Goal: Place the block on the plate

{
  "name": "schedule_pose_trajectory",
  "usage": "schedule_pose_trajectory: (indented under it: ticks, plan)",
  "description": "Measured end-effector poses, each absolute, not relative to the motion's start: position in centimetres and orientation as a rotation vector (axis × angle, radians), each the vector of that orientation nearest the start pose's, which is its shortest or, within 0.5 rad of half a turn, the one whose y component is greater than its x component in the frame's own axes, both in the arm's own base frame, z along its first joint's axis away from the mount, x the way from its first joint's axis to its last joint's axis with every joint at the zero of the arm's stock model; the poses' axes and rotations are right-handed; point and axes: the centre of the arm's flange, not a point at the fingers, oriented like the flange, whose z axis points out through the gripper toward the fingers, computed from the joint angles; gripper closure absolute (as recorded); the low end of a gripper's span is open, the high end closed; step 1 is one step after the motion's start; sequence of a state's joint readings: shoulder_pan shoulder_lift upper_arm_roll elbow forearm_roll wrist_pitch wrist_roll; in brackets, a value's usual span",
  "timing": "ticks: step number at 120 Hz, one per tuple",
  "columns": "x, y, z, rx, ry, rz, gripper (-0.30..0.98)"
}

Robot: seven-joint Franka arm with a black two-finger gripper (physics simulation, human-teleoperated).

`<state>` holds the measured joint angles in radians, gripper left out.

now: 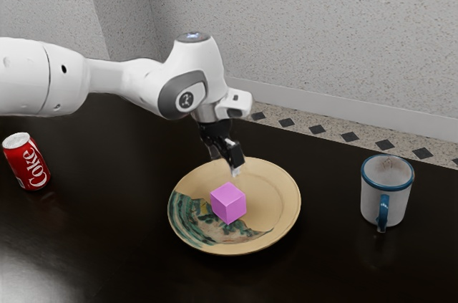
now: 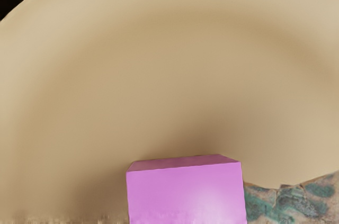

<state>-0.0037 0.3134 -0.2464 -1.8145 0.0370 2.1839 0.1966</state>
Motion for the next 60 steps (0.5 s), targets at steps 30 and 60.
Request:
schedule_pose_trajectory:
  ticks: [30,60]
  plan:
    - [63.4,-14.7,47.3,-2.945,0.876,-0.161,0.01]
    - [61.2,-14.1,53.7,-2.850,0.981,-0.137,0.00]
